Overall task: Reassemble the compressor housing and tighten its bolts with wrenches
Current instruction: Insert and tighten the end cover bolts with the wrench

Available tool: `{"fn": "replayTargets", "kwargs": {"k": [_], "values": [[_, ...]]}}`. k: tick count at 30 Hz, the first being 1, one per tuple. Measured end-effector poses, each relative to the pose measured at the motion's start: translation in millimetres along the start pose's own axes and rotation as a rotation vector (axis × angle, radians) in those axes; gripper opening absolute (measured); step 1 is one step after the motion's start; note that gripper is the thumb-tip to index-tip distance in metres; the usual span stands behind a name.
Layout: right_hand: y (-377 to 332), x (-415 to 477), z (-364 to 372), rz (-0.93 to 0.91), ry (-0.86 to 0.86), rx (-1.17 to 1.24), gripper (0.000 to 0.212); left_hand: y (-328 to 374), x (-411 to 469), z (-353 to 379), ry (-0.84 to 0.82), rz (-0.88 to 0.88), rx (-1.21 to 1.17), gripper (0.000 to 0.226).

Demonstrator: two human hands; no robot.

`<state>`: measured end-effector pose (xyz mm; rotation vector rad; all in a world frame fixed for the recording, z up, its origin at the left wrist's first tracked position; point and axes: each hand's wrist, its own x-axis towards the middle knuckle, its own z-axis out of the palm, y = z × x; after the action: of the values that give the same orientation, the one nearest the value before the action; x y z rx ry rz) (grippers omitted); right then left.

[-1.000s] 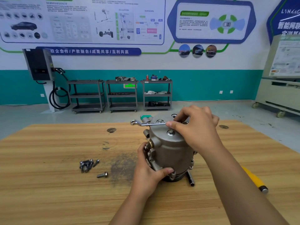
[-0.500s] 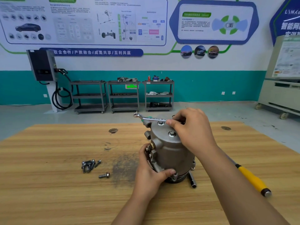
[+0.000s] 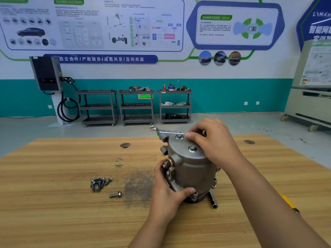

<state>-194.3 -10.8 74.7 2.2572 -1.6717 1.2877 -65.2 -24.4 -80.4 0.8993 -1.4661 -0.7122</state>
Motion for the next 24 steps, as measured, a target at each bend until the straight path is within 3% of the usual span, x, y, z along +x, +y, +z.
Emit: {"fn": "replayTargets", "kwargs": {"k": [2,4,7,11,14,16,19,21,24], "values": [[-1.8,1.1,-2.1,-0.123,0.013,-0.006,0.014,-1.6,1.5,-0.9,-0.021,-0.005,-0.015,0.097],[-6.3,-0.6,-3.3,-0.162,0.137,0.143,0.011,-4.0,3.4,-1.9,-0.038,-0.012,-0.029,0.100],[7.9,-1.8,-3.5,0.004,0.375,0.401,0.024,-5.5,4.0,-4.2,-0.055,-0.033,-0.027,0.099],[47.1,-15.3,9.2,0.256,0.505,0.732,0.022,-10.4,6.2,-9.1,-0.064,-0.089,-0.048,0.097],[74.8,-28.8,17.2,0.327,0.616,0.878,0.027,-14.3,8.3,-13.1,-0.070,-0.144,-0.053,0.114],[91.6,-40.2,29.3,0.431,0.590,0.876,0.026,-16.1,10.1,-16.9,-0.109,-0.201,-0.103,0.121],[109.1,-63.2,58.8,0.577,0.360,0.863,0.023,-17.0,11.2,-19.6,-0.164,-0.304,-0.234,0.125],[109.6,-73.4,72.2,0.580,0.238,0.906,0.030,-16.1,10.9,-19.8,-0.144,-0.338,-0.303,0.123],[102.7,-75.5,78.2,0.505,0.197,0.951,0.015,-8.1,10.9,-19.8,-0.088,-0.387,-0.464,0.111]]}}
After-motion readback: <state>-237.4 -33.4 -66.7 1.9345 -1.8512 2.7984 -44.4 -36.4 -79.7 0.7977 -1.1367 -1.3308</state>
